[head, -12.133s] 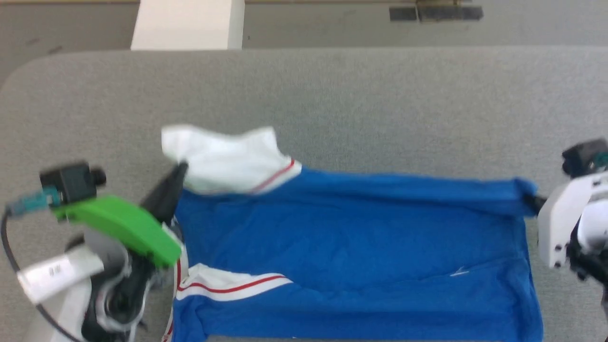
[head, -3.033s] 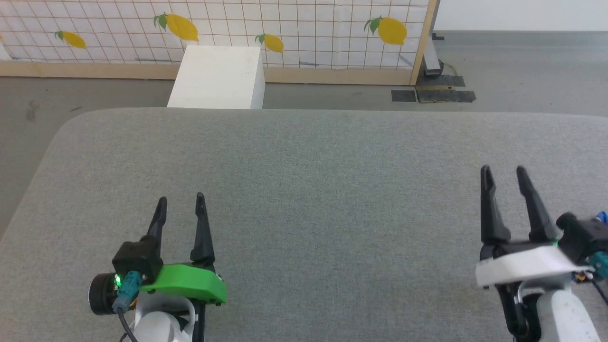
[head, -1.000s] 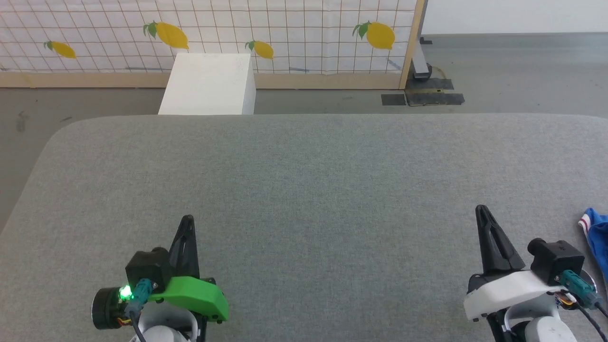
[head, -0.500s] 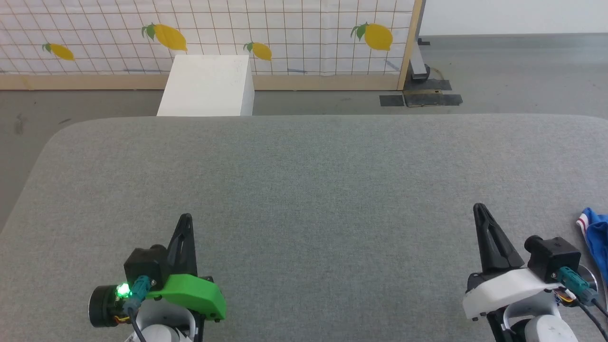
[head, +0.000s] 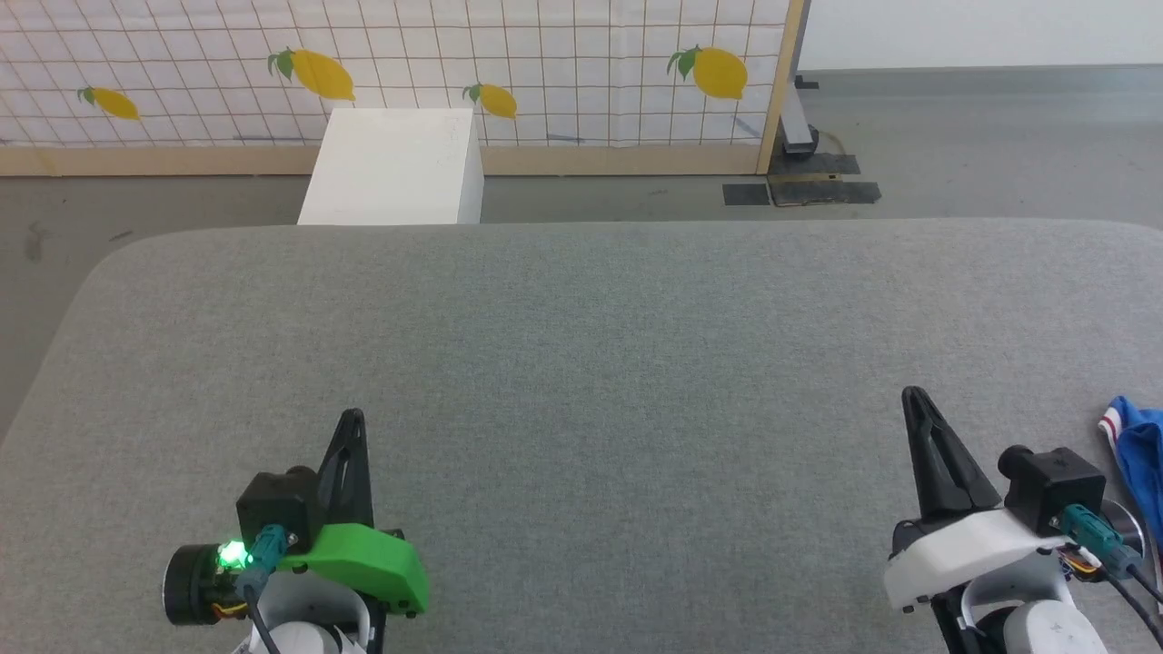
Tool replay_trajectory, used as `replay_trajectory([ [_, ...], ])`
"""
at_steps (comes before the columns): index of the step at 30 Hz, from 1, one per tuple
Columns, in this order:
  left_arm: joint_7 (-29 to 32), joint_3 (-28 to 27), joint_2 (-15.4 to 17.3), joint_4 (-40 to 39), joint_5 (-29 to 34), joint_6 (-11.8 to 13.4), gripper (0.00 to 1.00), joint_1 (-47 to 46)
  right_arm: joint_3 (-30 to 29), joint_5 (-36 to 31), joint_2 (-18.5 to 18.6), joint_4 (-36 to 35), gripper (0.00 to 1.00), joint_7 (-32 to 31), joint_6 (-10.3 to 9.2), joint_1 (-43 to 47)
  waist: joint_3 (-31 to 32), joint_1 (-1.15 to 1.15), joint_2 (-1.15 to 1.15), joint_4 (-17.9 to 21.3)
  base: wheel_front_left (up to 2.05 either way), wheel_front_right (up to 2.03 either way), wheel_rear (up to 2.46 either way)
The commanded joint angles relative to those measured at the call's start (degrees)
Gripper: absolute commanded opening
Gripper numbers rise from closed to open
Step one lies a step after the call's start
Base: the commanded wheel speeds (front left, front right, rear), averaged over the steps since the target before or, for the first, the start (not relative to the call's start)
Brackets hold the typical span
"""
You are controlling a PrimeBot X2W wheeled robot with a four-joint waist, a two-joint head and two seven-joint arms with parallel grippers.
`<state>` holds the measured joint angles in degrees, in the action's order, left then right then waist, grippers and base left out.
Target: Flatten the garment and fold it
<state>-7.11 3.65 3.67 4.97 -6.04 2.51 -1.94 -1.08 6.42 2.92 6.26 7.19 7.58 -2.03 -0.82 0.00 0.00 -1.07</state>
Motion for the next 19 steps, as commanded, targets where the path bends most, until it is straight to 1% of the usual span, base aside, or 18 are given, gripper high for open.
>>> replay_trajectory([
  [1, 0.46, -0.33, -0.3, -0.45, 0.52, -0.38, 0.0, 0.75, 0.15, -0.81, -0.02, -0.59, 0.0, -0.41, -0.05, 0.98, 0.02, 0.0, 0.0, 0.03, 0.0, 0.0, 0.0],
  [19, 2.49, -1.35, -0.45, -1.83, 2.21, -1.03, 0.0, 1.12, 0.43, -2.52, -0.03, -2.32, 0.0, -2.48, -0.06, 1.3, 0.27, 0.0, 0.0, 0.35, 0.0, 0.0, 0.0],
])
